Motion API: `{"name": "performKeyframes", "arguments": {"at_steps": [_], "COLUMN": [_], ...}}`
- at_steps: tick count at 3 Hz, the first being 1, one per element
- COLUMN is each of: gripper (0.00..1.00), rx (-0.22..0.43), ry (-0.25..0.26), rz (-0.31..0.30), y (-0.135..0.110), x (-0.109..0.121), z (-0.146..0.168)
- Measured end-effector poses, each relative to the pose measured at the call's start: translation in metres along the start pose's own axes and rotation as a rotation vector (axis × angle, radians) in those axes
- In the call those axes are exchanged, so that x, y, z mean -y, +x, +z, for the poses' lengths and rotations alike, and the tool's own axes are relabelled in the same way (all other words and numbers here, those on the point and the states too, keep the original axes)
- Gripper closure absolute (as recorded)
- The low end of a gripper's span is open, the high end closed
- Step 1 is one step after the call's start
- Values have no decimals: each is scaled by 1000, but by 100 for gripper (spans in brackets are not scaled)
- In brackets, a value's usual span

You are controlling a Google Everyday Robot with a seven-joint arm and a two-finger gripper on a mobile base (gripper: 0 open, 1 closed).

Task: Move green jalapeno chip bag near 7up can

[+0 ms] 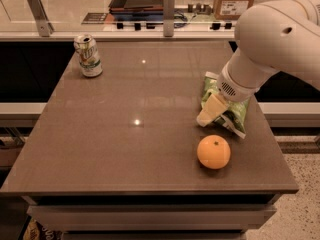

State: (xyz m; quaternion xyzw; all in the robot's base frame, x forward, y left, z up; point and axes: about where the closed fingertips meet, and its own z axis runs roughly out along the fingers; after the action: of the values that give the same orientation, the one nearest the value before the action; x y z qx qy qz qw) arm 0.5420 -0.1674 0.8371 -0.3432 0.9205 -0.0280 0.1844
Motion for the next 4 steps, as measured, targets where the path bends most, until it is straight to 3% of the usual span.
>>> {"name": "performKeyframes", "arguments": {"at_steps": [3,4], "gripper": [88,100], "rx": [-1,-1], "ry": [1,1], "rz": [-3,-4], "y": [0,0], "x": [-2,-2], "z": [-1,-1]}}
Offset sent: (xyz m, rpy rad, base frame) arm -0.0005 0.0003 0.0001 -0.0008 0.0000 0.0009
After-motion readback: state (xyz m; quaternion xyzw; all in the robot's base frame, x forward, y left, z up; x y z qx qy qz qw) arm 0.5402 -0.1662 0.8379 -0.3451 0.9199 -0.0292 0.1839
